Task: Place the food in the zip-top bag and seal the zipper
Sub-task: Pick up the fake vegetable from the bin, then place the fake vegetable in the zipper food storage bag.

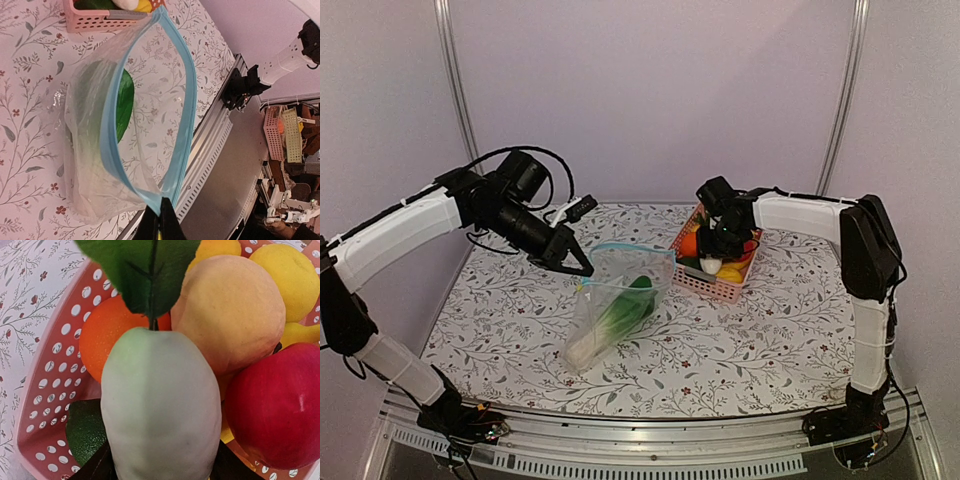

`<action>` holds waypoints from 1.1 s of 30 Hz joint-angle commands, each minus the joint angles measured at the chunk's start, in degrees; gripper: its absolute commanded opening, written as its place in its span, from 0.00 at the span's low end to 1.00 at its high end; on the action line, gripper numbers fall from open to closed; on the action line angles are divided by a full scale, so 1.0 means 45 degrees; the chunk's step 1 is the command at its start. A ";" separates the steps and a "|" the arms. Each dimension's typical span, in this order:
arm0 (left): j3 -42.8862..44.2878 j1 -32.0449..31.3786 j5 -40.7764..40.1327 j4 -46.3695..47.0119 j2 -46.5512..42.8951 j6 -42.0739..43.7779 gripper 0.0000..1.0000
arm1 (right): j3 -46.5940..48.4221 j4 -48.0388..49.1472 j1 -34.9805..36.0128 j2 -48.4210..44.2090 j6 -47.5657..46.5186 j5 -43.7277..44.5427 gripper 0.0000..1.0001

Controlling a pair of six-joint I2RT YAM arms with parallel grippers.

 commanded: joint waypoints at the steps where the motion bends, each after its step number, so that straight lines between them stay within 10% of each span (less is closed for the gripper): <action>1: 0.0218 0.0161 -0.0040 -0.0347 0.0284 0.0173 0.00 | 0.0249 -0.0308 -0.0023 0.0008 -0.0030 0.0326 0.55; 19: 0.0041 0.0209 0.0646 0.0780 0.0130 -0.0123 0.00 | -0.3426 0.3654 0.1767 -0.6865 0.1620 -0.1313 0.51; 33: -0.0304 0.0239 0.0712 0.0926 -0.0288 -0.0433 0.00 | -0.3838 0.8493 0.5211 -0.5310 0.1427 0.1883 0.48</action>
